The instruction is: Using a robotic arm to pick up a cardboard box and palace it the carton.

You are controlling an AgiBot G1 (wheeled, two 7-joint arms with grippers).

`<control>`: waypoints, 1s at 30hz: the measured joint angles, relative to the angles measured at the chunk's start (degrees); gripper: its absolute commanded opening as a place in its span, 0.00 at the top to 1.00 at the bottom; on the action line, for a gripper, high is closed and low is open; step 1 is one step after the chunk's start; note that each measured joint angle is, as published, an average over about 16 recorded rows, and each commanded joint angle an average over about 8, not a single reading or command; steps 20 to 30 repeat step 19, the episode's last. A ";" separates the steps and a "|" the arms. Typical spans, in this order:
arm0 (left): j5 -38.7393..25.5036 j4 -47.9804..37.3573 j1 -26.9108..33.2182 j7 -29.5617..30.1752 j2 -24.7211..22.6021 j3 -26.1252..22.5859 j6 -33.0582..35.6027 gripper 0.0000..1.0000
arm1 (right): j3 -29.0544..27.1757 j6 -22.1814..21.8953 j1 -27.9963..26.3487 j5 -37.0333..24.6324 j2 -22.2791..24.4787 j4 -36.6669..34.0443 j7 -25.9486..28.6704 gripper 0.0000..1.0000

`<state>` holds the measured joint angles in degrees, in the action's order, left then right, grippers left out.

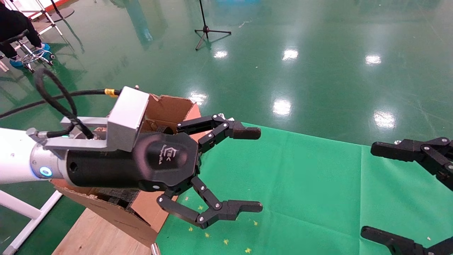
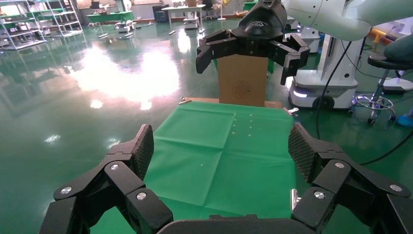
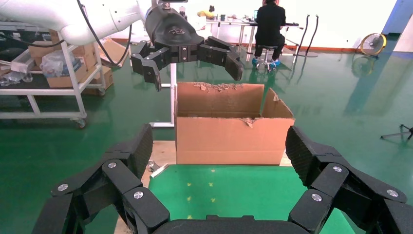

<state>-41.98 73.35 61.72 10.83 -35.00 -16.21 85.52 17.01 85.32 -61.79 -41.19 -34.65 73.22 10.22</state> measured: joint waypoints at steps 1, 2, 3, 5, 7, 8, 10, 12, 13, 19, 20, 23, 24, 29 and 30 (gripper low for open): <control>0.00 0.00 0.00 0.00 0.00 0.00 0.00 0.00 | 0.00 0.00 0.00 0.00 0.00 0.00 0.00 0.00; 0.00 -0.01 0.01 0.00 0.00 -0.01 0.00 0.00 | 0.00 0.00 0.00 0.00 0.00 0.00 0.00 0.00; -0.01 -0.01 0.01 0.00 0.00 -0.01 -0.01 0.00 | 0.00 0.00 0.00 0.00 0.00 0.00 0.00 0.00; -0.01 -0.01 0.01 0.00 0.00 -0.01 -0.01 0.00 | 0.00 0.00 0.00 0.00 0.00 0.00 0.00 0.00; -0.01 -0.01 0.01 0.00 0.00 -0.02 -0.01 0.00 | 0.00 0.00 0.00 0.00 0.00 0.00 0.00 0.00; -0.01 -0.01 0.02 0.00 0.00 -0.02 -0.01 0.00 | 0.00 0.00 0.00 0.00 0.00 0.00 0.00 0.00; -0.01 -0.02 0.02 0.00 0.00 -0.02 -0.01 0.00 | 0.00 0.00 0.00 0.00 0.00 0.00 0.00 0.00; -0.01 -0.02 0.02 0.00 0.00 -0.02 -0.01 0.00 | 0.00 0.00 0.00 0.00 0.00 0.00 0.00 0.00; -0.01 -0.02 0.02 0.00 0.00 -0.02 -0.01 0.00 | 0.00 0.00 0.00 0.00 0.00 0.00 0.00 0.00; -0.01 -0.02 0.02 0.00 0.00 -0.02 -0.01 0.00 | 0.00 0.00 0.00 0.00 0.00 0.00 0.00 0.00; -0.01 -0.02 0.02 0.00 0.00 -0.02 -0.01 0.00 | 0.00 0.00 0.00 0.00 0.00 0.00 0.00 0.00; -0.01 -0.02 0.02 0.00 0.00 -0.02 -0.01 0.00 | 0.00 0.00 0.00 0.00 0.00 0.00 0.00 0.00; -0.01 -0.02 0.02 0.00 0.00 -0.02 -0.01 0.00 | 0.00 0.00 0.00 0.00 0.00 0.00 0.00 0.00; -0.01 -0.02 0.02 0.00 0.00 -0.02 -0.01 0.00 | 0.00 0.00 0.00 0.00 0.00 0.00 0.00 0.00; -0.01 -0.02 0.02 0.00 0.00 -0.02 -0.01 0.00 | 0.00 0.00 0.00 0.00 0.00 0.00 0.00 0.00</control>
